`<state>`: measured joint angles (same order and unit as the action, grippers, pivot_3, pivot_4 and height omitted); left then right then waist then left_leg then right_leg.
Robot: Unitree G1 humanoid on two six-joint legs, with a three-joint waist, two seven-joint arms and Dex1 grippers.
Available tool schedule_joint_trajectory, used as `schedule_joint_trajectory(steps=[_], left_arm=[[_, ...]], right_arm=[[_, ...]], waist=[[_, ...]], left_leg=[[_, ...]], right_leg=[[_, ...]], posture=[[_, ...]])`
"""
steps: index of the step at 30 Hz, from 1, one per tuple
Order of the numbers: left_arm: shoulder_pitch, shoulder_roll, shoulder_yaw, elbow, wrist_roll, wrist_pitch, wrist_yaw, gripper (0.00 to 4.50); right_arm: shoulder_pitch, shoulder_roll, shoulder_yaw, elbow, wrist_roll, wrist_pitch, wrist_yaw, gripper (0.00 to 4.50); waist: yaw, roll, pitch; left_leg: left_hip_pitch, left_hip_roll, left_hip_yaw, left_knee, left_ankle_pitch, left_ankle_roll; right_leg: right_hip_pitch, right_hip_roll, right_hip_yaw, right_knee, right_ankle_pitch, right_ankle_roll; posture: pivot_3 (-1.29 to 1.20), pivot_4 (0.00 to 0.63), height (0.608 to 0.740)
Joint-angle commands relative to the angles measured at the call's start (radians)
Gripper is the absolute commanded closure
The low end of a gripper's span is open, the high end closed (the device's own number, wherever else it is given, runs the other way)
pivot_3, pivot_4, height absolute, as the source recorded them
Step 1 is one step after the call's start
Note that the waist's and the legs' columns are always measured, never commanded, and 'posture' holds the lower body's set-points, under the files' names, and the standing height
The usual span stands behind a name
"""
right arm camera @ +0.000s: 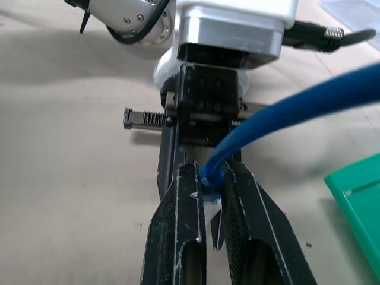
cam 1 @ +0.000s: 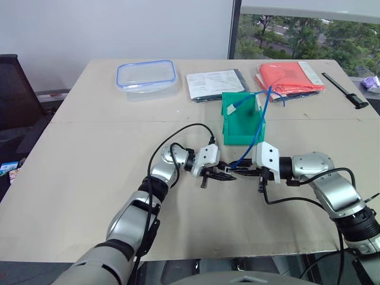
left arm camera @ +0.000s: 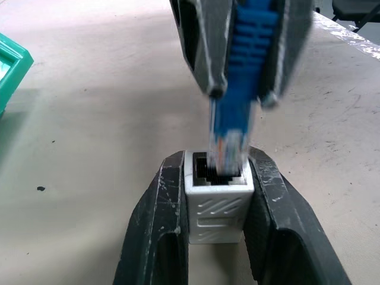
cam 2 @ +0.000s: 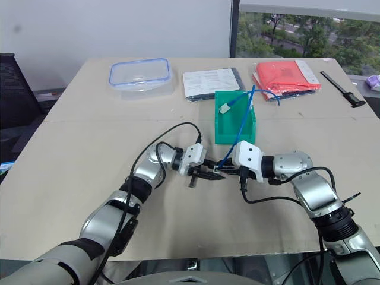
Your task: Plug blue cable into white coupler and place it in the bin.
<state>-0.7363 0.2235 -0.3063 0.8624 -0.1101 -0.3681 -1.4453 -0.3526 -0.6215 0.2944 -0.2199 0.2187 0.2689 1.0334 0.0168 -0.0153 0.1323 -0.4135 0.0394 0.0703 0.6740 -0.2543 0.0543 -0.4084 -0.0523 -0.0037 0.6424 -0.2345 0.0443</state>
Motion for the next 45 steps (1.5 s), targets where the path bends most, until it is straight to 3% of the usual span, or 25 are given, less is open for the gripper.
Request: schedule_joint_trajectory(steps=[1, 23, 32, 41, 45], left_arm=[[0.027, -0.013, -0.033, 0.018, 0.049, 0.012, -0.005, 3.90], [0.044, -0.013, -0.036, -0.005, 0.053, 0.023, -0.006, 3.90], [0.041, -0.020, -0.036, -0.003, 0.056, 0.023, -0.003, 3.90], [0.047, -0.019, -0.030, -0.002, 0.064, 0.019, -0.001, 3.90], [0.046, -0.022, -0.026, 0.004, 0.070, 0.015, 0.000, 3.90]], right_arm=[[0.026, -0.010, 0.032, 0.010, -0.024, 0.043, 0.009, 4.50], [0.018, 0.043, 0.054, 0.059, -0.098, -0.002, -0.041, 4.50], [0.059, 0.044, 0.144, 0.141, -0.183, 0.040, -0.051, 4.50], [0.047, 0.156, -0.015, 0.041, 0.007, 0.008, -0.080, 4.50], [0.033, 0.108, -0.002, 0.003, -0.020, 0.017, -0.044, 4.50]], waist=[[0.000, 0.000, 0.000], [-0.001, -0.002, -0.002], [-0.003, -0.005, -0.012], [-0.005, -0.007, -0.018], [-0.003, -0.005, -0.016]], left_leg=[[0.000, 0.000, 0.000, 0.000, 0.000, 0.000], [0.000, 0.000, 0.000, 0.000, 0.000, 0.000], [0.001, 0.001, 0.000, 0.000, 0.000, 0.000], [0.002, 0.004, 0.000, -0.001, 0.000, 0.000], [0.001, 0.004, 0.000, -0.001, 0.000, 0.000]], right_leg=[[0.000, 0.000, 0.000, 0.000, 0.000, 0.000], [0.000, 0.000, 0.000, 0.000, 0.000, 0.000], [0.000, 0.000, -0.001, 0.000, -0.002, -0.003], [0.001, 0.000, -0.001, 0.000, -0.002, -0.004], [0.000, -0.001, -0.001, 0.000, -0.002, -0.004]], posture=[[0.00, 0.150, 0.740], [0.00, 0.150, 0.740], [0.00, 0.150, 0.740], [0.00, 0.150, 0.740], [0.00, 0.150, 0.740]])
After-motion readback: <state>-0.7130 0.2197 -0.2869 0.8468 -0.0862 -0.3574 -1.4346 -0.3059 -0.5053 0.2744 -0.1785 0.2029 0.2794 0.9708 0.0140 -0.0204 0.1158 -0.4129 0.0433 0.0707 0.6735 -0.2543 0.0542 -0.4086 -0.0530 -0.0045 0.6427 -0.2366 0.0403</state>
